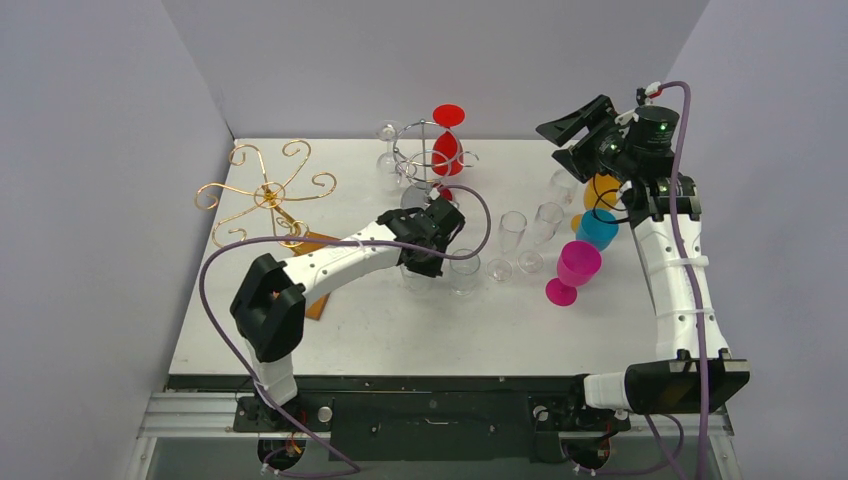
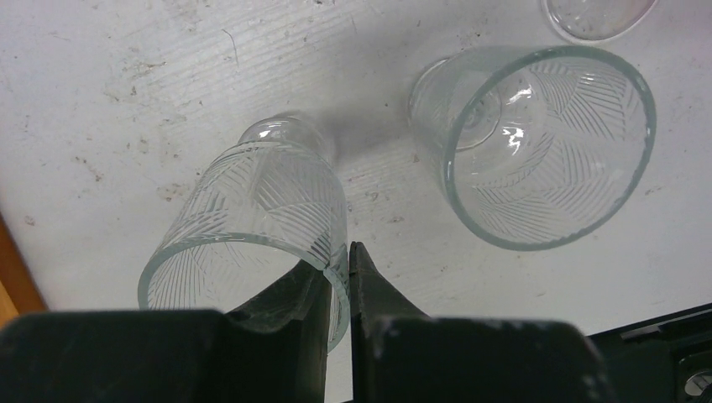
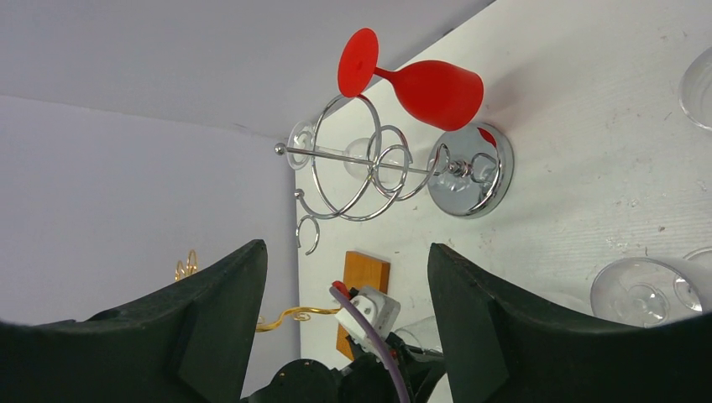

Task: Take the wine glass off the wine glass rack
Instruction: Place the wine glass at the center of the board, then pick up the wine glass from the wine rack.

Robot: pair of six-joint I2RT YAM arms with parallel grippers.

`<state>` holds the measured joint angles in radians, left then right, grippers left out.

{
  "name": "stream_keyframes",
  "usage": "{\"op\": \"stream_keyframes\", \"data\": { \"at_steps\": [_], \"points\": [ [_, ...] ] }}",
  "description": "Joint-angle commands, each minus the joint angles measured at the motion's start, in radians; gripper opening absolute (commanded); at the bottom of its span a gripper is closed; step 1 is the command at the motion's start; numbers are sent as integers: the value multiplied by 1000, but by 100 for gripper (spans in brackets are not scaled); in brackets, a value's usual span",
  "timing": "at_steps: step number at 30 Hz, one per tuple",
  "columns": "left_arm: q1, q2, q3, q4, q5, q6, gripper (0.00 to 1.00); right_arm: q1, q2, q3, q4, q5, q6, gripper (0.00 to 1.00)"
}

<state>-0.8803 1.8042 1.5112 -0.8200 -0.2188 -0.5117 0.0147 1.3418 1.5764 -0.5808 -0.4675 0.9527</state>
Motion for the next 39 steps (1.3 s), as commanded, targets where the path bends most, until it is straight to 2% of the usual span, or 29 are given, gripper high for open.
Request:
{"op": "stream_keyframes", "data": {
  "at_steps": [1, 12, 19, 22, 33, 39],
  "points": [
    [13, 20, 10, 76, 6, -18, 0, 5, 4, 33, 22, 2, -19, 66],
    [42, 34, -5, 76, 26, -17, 1, 5, 10, 21, 28, -1, -20, 66],
    [43, 12, 38, 49, 22, -5, 25, 8, 15, 18, 29, -2, -22, 66],
    [44, 1, 76, 23, 22, 3, 32, 10, 16, 17, 29, -2, -22, 66],
    [55, -91, 229, -89, -24, 26, 38, 16, 14, 14, 32, -2, -20, 66],
    [100, -118, 395, -147, -7, 43, 39, 23, 14, 10, 37, 0, -19, 66]
  ]
}}
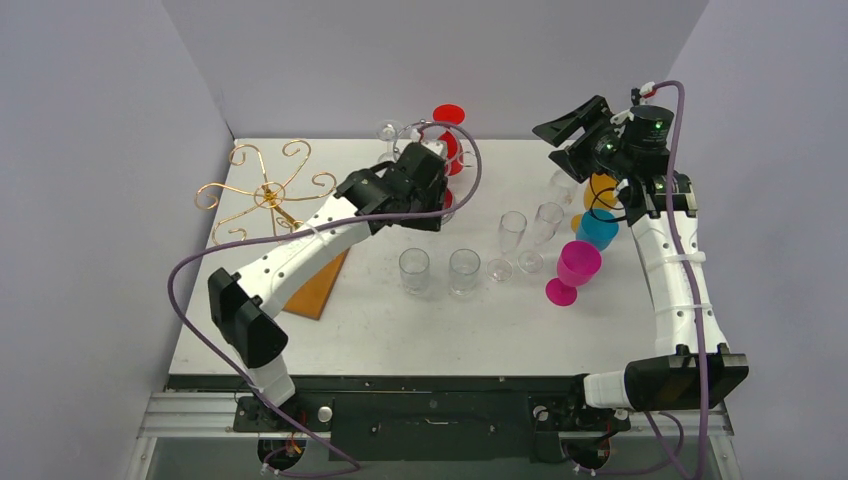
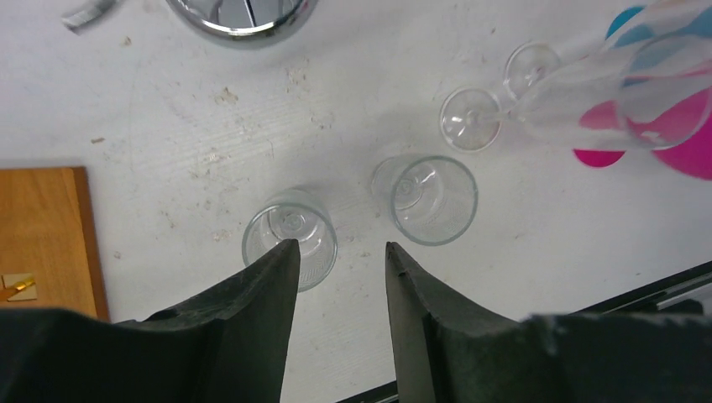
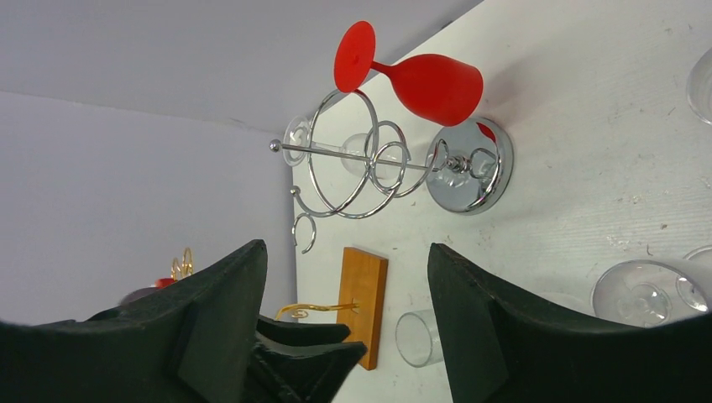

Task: Take the wine glass off the wine glass rack
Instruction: Pick up the wine glass from the wine rack.

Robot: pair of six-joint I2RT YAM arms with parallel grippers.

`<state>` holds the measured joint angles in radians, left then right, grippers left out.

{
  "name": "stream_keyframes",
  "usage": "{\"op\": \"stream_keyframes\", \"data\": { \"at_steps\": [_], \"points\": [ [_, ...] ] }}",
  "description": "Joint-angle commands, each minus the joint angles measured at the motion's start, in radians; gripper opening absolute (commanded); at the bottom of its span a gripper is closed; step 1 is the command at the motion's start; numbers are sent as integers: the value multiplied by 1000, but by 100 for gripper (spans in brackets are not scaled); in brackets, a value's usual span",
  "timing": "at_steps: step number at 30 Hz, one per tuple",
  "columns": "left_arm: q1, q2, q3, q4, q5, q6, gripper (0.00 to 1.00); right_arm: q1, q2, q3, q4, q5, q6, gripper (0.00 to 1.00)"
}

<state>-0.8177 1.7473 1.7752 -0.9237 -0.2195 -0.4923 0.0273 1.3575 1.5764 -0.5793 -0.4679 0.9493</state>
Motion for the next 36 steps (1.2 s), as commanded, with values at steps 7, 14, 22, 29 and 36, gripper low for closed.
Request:
{"op": "stream_keyframes", "data": {
  "at_steps": [7, 14, 22, 29, 36],
  "points": [
    [187, 15, 479, -114, 59, 36, 46, 24, -7, 1, 34, 0, -17, 66],
    [367, 217, 845, -164, 146, 21, 49, 39, -11, -13, 29, -1, -20, 66],
    [463, 304, 813, -4, 183, -5, 51, 60, -5, -21, 16, 8, -36, 66],
    [493, 374, 821, 15, 147, -30, 54, 83, 15, -26, 20, 18, -39, 66],
    [503, 428, 805, 55, 136, -54, 54, 108, 37, -18, 26, 23, -39, 66]
  ]
}}
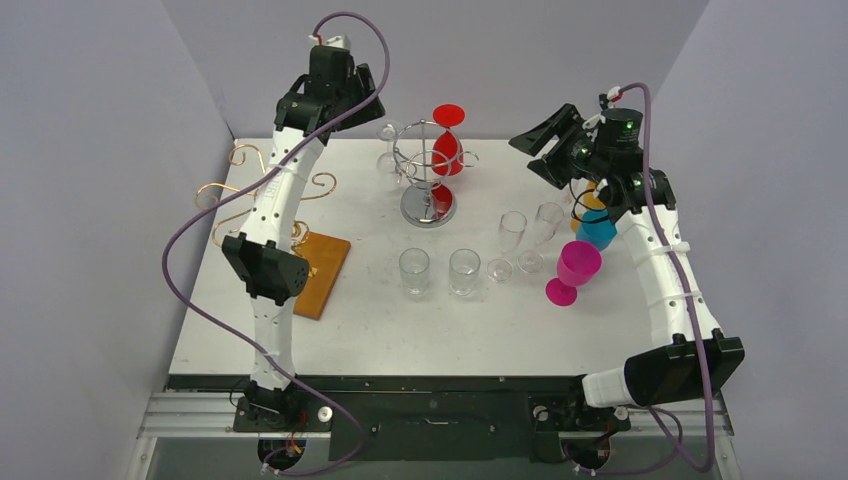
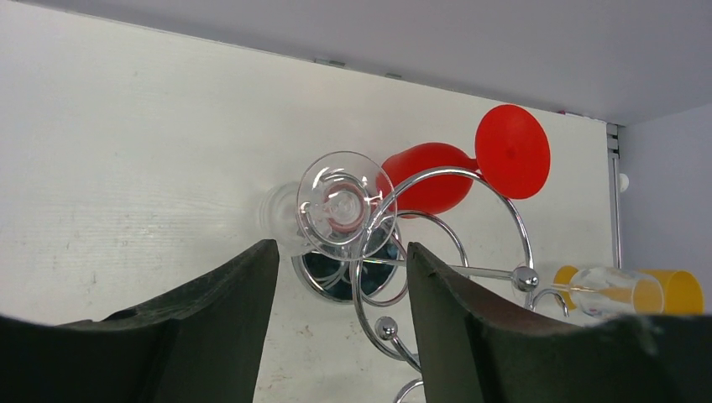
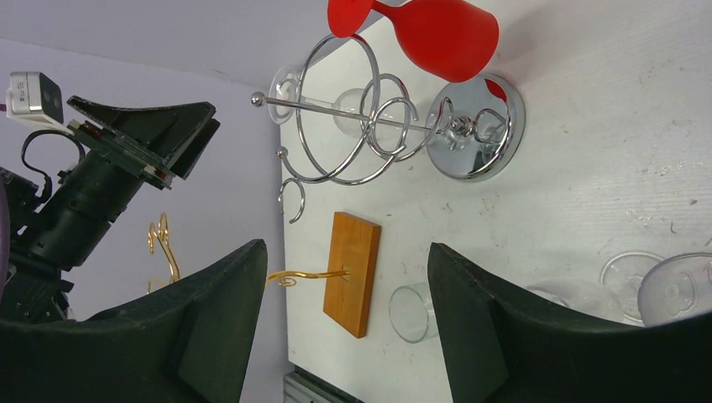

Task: Take the wine glass off the wine glass rack
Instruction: Pick up the wine glass from the wine rack.

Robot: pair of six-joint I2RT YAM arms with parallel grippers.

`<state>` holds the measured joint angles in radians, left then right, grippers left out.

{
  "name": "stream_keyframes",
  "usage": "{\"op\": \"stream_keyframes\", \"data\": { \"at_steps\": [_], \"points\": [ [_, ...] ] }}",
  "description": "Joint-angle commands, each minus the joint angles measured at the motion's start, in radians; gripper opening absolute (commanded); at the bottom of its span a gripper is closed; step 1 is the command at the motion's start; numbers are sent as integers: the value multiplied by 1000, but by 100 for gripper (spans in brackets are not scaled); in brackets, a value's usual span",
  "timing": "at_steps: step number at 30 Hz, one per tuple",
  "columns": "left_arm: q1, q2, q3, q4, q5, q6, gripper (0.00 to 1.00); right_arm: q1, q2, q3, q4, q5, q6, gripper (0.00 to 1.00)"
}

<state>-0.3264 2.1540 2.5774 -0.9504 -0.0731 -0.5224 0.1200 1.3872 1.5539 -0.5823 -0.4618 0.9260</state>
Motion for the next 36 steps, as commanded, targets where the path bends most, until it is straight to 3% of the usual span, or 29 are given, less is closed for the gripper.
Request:
{"op": "stream_keyframes", "data": {
  "at_steps": [1, 21, 36],
  "points": [
    [17, 30, -1, 87, -7, -27, 54, 19, 8, 5, 29, 17, -17, 66],
    [41, 110, -45, 169, 67, -79, 53, 24, 19, -20, 50, 9, -18, 66],
    [61, 126, -79, 214, 184, -137, 42, 24, 23, -37, 64, 3, -18, 65]
  ]
}}
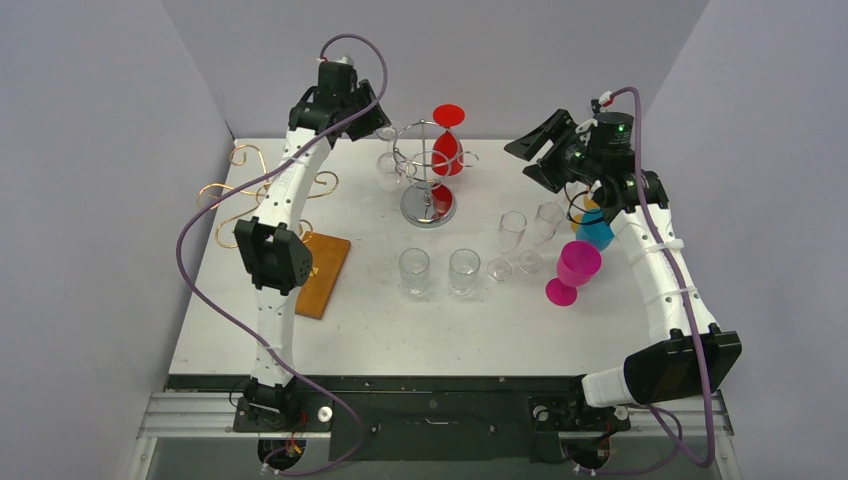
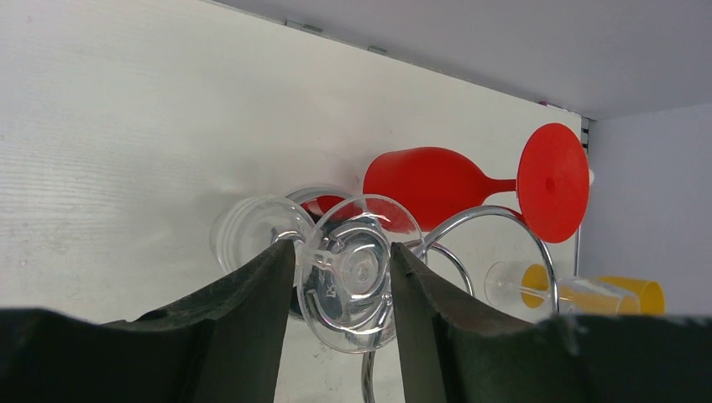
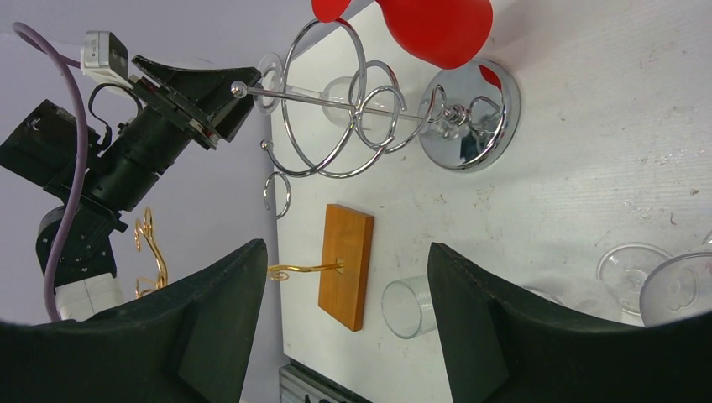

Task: Take the wine glass off the wine glass rack
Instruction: Pick up the wine glass from the wine rack.

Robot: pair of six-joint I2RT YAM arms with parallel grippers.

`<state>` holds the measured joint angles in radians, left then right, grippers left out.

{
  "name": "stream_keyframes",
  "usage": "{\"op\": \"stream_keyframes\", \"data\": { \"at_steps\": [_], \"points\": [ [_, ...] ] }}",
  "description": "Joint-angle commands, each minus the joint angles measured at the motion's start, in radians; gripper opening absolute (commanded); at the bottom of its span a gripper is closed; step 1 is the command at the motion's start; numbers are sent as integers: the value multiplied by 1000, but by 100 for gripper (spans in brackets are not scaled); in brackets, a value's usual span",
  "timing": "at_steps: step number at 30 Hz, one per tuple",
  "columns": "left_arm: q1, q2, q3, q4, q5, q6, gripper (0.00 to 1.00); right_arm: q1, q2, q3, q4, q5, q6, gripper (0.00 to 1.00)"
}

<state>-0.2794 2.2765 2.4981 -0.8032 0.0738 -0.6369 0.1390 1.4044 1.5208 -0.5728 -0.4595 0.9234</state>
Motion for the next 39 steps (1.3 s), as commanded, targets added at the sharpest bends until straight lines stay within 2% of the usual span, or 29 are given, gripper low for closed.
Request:
{"op": "stream_keyframes", "data": {
  "at_steps": [1, 28, 39],
  "points": [
    [16, 2, -6, 71, 43, -24, 40, 5, 7, -6, 54, 0, -15, 65],
    [56, -73, -88, 144, 163, -82, 6, 5, 8, -17, 59, -1, -14, 65],
    [79, -124, -164, 229, 223, -124, 0, 5, 6, -17, 54, 8, -16, 65]
  ]
}}
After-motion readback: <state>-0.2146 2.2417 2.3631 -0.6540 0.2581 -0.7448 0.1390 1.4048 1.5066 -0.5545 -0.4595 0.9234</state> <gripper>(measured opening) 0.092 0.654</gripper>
